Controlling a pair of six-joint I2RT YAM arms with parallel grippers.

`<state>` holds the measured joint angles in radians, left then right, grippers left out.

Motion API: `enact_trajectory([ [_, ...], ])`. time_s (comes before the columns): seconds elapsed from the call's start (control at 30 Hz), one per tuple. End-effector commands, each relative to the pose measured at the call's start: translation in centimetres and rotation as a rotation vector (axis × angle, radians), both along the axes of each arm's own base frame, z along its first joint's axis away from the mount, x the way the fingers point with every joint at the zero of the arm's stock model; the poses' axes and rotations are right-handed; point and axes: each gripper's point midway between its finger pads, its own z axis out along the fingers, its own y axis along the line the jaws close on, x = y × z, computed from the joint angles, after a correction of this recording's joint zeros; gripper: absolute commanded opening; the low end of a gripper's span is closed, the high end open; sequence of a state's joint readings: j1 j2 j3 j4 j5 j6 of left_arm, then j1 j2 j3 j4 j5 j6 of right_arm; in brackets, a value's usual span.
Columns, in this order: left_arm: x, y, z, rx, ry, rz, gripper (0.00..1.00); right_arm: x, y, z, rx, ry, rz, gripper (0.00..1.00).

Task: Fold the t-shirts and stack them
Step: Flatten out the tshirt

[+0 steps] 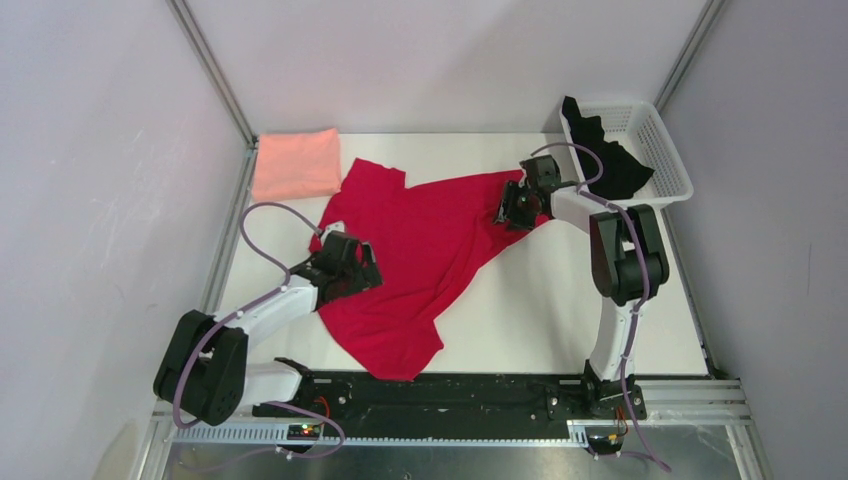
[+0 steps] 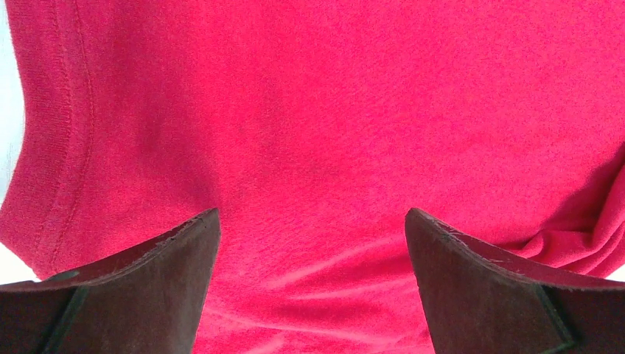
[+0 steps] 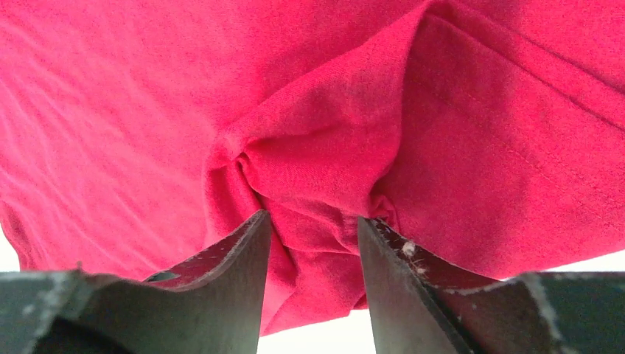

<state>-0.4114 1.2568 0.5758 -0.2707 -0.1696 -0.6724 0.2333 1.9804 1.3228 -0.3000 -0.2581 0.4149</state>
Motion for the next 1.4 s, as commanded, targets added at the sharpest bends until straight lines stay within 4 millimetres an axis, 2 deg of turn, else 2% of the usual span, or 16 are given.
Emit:
enact_trajectory([
  [0.0,0.3,0.2,0.1,-0.009,-0.016,0.008,1.00,2.3,1.8,2.1,0.052,-0.081,0.023,0.48],
  [0.13,0.4,0.3,0.1,-0.006,-0.019,0.012,1.00,3.0,2.6,2.5,0.071,-0.096,0.024,0.41],
  [0.27,0.3,0.5,0.0,-0.003,-0.018,0.017,1.00,3.6,2.8,2.8,0.060,-0.104,0.028,0.39],
  [0.37,0.3,0.8,-0.1,-0.002,-0.017,0.025,1.00,3.5,0.8,2.4,-0.017,-0.080,-0.007,0.40],
  [0.5,0.2,1.0,-0.2,0.000,-0.015,0.031,1.00,3.2,-2.0,2.3,-0.020,-0.057,-0.066,0.42],
  [0.7,0.2,1.0,-0.4,0.000,-0.005,0.031,1.00,2.9,-3.3,1.7,-0.033,-0.042,-0.085,0.42],
  [0.83,0.3,1.0,-0.5,0.003,-0.001,0.028,1.00,2.9,-3.2,1.3,-0.019,-0.043,-0.071,0.42],
  [1.0,0.4,0.9,-0.6,0.003,0.002,0.027,1.00,3.3,-2.2,1.3,0.027,-0.057,-0.037,0.42],
  [1.2,0.5,0.9,-0.4,-0.002,-0.005,0.027,1.00,3.2,-2.0,0.3,0.015,-0.038,-0.034,0.43],
  [1.37,0.5,0.9,-0.2,-0.006,-0.012,0.028,1.00,2.7,-1.0,-0.1,0.012,-0.027,0.007,0.44],
])
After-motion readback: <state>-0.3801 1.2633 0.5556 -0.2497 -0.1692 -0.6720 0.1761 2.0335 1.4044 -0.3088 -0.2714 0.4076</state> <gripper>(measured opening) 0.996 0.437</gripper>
